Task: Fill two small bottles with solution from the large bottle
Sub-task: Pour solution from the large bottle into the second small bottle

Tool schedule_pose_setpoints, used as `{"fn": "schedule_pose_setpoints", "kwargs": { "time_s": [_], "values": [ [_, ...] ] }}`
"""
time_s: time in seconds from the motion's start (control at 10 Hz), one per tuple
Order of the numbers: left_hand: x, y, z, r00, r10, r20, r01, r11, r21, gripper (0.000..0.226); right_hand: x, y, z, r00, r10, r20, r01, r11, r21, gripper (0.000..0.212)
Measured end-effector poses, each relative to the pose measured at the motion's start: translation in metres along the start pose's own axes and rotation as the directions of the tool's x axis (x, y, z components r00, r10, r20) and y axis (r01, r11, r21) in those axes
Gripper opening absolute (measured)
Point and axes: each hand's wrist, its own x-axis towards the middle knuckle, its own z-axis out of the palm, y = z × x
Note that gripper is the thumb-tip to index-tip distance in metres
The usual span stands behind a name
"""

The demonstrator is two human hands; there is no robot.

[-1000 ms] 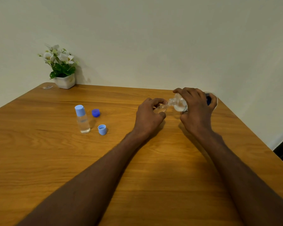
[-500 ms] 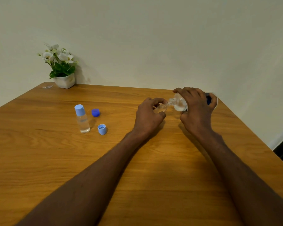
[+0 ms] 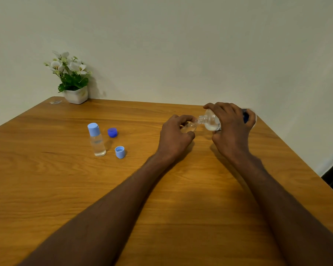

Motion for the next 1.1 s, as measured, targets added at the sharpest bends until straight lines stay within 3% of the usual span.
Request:
{"fn": "schedule_pose_setpoints", "kwargs": {
  "time_s": [1.1],
  "values": [
    [-0.0007, 0.0015, -0.0006, 1.0, 0.005, -0.009, -0.005, 1.0, 0.008, 0.046, -0.0007, -0.0013, -0.0007, 1.0, -0.007, -0.012, 0.007, 1.0, 0.011, 0.087]
  ]
}}
